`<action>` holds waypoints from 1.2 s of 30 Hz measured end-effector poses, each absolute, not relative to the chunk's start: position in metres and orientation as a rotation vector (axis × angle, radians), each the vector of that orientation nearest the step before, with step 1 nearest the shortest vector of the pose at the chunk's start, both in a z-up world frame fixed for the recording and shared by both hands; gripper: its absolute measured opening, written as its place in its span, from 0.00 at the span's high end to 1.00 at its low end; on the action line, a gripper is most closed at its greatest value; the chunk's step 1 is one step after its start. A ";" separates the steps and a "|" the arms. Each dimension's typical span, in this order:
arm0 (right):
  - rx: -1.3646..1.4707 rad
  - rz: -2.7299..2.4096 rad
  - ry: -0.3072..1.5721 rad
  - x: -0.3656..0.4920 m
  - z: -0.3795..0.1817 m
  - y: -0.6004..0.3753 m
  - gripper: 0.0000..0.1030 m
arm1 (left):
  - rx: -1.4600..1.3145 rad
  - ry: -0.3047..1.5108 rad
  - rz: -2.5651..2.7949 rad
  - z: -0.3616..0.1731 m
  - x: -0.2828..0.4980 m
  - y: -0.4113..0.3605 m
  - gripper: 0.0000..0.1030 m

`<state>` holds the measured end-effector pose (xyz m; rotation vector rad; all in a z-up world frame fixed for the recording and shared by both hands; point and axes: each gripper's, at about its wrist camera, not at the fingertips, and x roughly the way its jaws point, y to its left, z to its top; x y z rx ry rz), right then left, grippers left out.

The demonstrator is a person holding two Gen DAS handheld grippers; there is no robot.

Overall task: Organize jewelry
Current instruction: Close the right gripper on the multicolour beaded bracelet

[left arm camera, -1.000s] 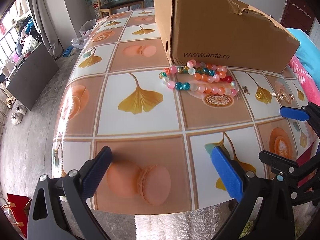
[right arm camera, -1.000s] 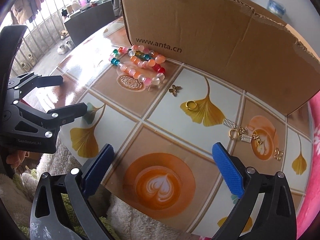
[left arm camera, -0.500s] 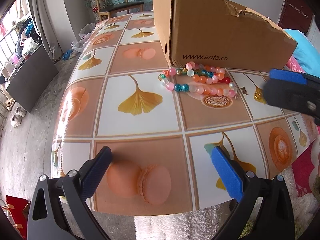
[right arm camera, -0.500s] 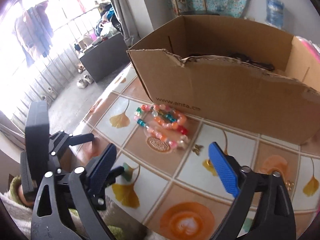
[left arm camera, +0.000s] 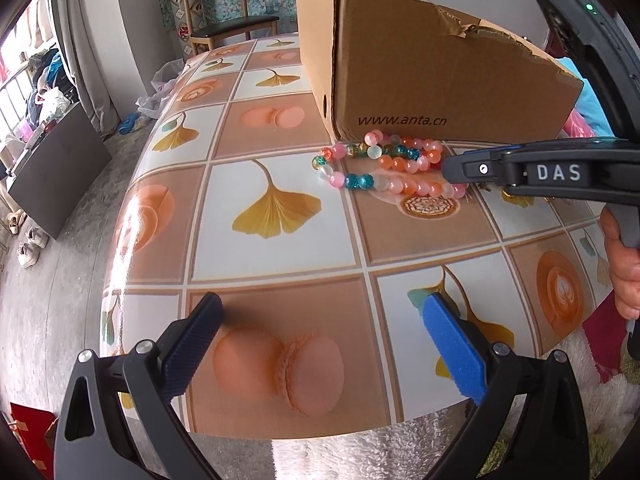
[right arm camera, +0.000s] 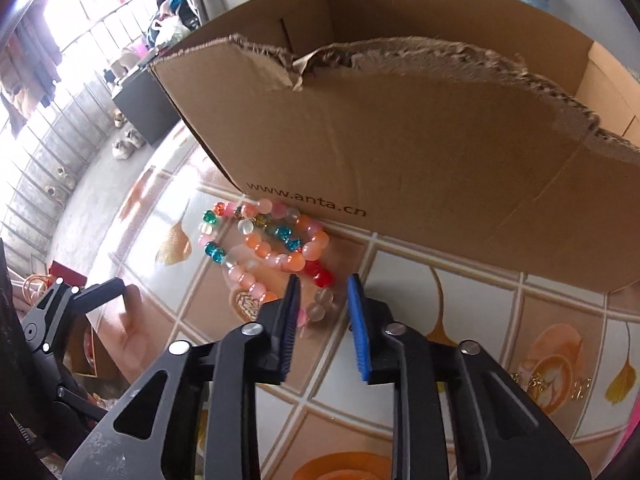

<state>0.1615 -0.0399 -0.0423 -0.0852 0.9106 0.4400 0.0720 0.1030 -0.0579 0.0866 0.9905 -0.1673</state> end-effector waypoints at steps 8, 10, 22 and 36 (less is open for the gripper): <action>-0.270 0.444 0.881 0.151 -0.043 -0.010 0.92 | 0.050 0.947 -0.189 -0.055 0.070 0.110 0.05; -0.310 0.456 0.871 0.145 -0.045 -0.004 0.92 | 0.005 0.919 -0.200 -0.049 0.068 0.118 0.11; -0.388 0.518 0.847 0.121 -0.053 0.012 0.92 | -0.141 0.871 -0.304 -0.033 0.096 0.133 0.46; -0.271 0.556 0.848 0.116 -0.056 -0.026 0.92 | 0.047 0.981 -0.301 -0.047 0.118 0.100 0.75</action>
